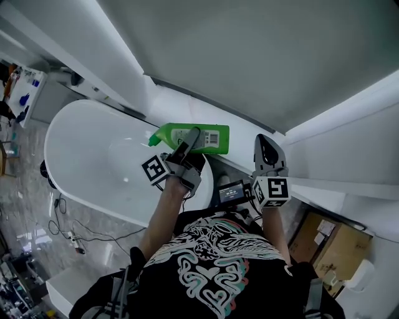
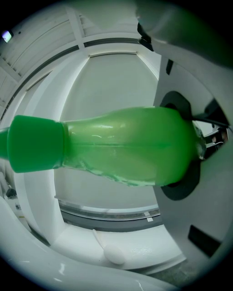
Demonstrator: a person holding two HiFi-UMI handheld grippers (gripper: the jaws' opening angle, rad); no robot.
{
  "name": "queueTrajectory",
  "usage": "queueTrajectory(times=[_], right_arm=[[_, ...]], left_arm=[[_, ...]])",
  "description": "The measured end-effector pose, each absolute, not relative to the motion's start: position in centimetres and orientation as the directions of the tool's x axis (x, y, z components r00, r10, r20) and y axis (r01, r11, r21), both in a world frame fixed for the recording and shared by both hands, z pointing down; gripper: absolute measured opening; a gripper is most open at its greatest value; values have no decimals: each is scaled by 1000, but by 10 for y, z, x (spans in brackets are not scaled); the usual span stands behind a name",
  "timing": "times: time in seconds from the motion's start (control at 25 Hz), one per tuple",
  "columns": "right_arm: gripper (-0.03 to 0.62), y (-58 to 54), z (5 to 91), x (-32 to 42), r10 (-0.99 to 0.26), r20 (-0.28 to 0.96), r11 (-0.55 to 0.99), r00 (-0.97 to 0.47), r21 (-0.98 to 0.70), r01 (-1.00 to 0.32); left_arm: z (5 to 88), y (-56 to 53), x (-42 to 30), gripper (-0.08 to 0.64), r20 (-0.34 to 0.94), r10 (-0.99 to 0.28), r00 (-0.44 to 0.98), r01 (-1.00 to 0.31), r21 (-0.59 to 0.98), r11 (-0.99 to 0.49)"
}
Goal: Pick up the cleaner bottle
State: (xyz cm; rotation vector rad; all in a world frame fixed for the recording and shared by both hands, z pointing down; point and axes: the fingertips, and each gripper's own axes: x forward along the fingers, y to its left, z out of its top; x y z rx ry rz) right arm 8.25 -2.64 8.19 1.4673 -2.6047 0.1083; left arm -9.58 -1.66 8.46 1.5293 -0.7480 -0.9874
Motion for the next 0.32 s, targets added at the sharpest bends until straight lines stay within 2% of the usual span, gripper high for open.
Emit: queueTrajectory(times=[0.32], right_arm=[[27,-31,87,91,-839,167,526,-518,2,-851]], left_arm=[[90,-22,-84,198,-182,-874,451,54,983,-177]])
